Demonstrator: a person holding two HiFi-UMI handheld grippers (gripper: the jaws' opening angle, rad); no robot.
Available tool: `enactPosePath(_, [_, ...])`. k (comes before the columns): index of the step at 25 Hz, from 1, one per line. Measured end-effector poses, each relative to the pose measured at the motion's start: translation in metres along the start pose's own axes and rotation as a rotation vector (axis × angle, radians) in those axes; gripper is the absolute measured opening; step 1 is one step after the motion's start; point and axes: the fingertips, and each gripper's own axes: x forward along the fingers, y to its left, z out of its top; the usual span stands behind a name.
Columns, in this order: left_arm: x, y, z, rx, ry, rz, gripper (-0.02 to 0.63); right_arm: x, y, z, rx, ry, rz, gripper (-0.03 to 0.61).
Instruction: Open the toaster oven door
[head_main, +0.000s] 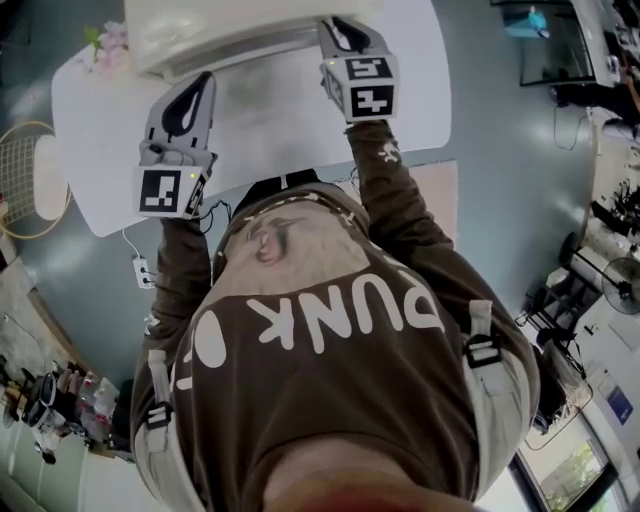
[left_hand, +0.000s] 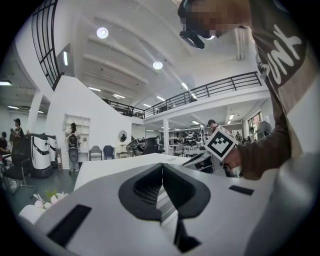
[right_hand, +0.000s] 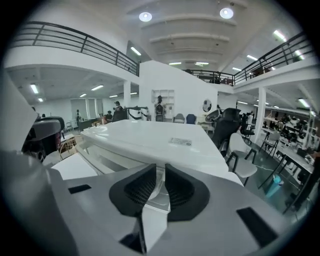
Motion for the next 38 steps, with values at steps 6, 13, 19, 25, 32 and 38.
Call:
enactPosePath(6, [0.010, -0.004, 0.001, -0.003, 0.002, 0.010, 0.005, 0.000, 0.006, -0.002, -0.092, 0.050, 0.012, 0.015])
enactPosePath(13, [0.006, -0.003, 0.005, 0.008, 0.002, 0.022, 0.005, -0.017, 0.017, -0.014, -0.107, 0.066, 0.049, 0.018])
enactPosePath(19, [0.007, -0.001, 0.008, 0.016, -0.006, 0.036, 0.005, -0.044, 0.026, -0.049, -0.148, 0.089, 0.062, 0.023])
enactPosePath(25, [0.006, 0.003, 0.009, 0.008, -0.009, 0.047, 0.005, -0.069, 0.040, -0.090, -0.191, 0.092, 0.053, 0.031])
enactPosePath(32, [0.011, -0.001, 0.010, 0.013, -0.011, 0.040, 0.005, -0.084, 0.052, -0.139, -0.242, 0.157, 0.094, 0.008])
enactPosePath(38, [0.013, -0.005, 0.009, 0.012, -0.010, 0.034, 0.005, -0.087, 0.062, -0.184, -0.247, 0.236, 0.142, 0.009])
